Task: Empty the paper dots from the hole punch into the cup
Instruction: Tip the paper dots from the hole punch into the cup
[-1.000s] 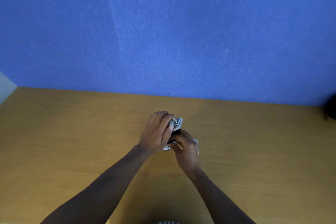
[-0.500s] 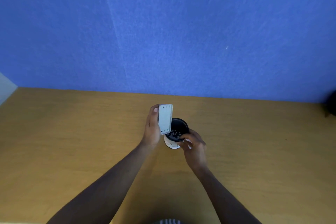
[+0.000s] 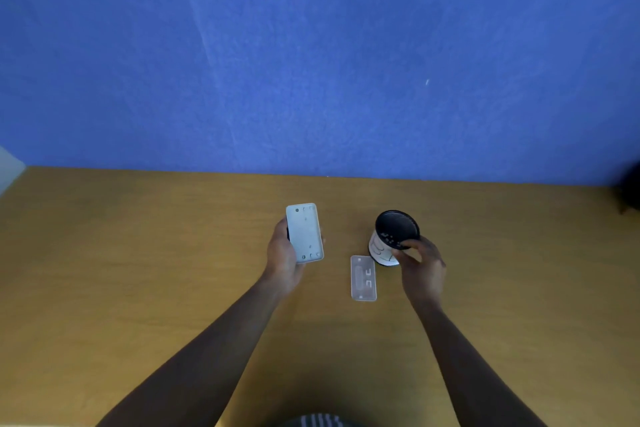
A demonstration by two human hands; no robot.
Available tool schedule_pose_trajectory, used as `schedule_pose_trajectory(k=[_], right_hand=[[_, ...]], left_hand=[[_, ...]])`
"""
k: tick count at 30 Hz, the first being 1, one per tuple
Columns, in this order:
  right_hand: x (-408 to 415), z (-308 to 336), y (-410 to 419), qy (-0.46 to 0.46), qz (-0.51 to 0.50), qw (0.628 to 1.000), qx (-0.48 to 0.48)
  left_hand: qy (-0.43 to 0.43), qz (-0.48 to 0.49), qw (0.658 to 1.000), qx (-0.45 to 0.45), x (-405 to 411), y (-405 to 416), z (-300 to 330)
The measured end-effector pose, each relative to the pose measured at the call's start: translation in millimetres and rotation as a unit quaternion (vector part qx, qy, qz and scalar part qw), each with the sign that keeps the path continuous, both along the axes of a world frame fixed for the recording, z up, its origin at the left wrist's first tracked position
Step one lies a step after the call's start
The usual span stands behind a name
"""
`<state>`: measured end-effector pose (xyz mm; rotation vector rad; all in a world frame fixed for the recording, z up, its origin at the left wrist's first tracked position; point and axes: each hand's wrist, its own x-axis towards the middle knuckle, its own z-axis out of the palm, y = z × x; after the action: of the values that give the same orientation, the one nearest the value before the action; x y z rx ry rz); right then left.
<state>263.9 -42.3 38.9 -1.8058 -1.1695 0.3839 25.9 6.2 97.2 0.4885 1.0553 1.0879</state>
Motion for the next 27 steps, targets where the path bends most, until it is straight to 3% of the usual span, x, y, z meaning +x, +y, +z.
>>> schedule_pose_trajectory(k=[22, 27], right_hand=[[22, -29, 17, 0.037, -0.014, 0.998, -0.052], [4, -33, -3, 0.085, -0.09, 0.99, -0.062]], left_hand=[[0.007, -0.012, 0.999, -0.037, -1, 3, -23], [0.0, -0.017, 0.999, -0.043, -1, 2, -28]])
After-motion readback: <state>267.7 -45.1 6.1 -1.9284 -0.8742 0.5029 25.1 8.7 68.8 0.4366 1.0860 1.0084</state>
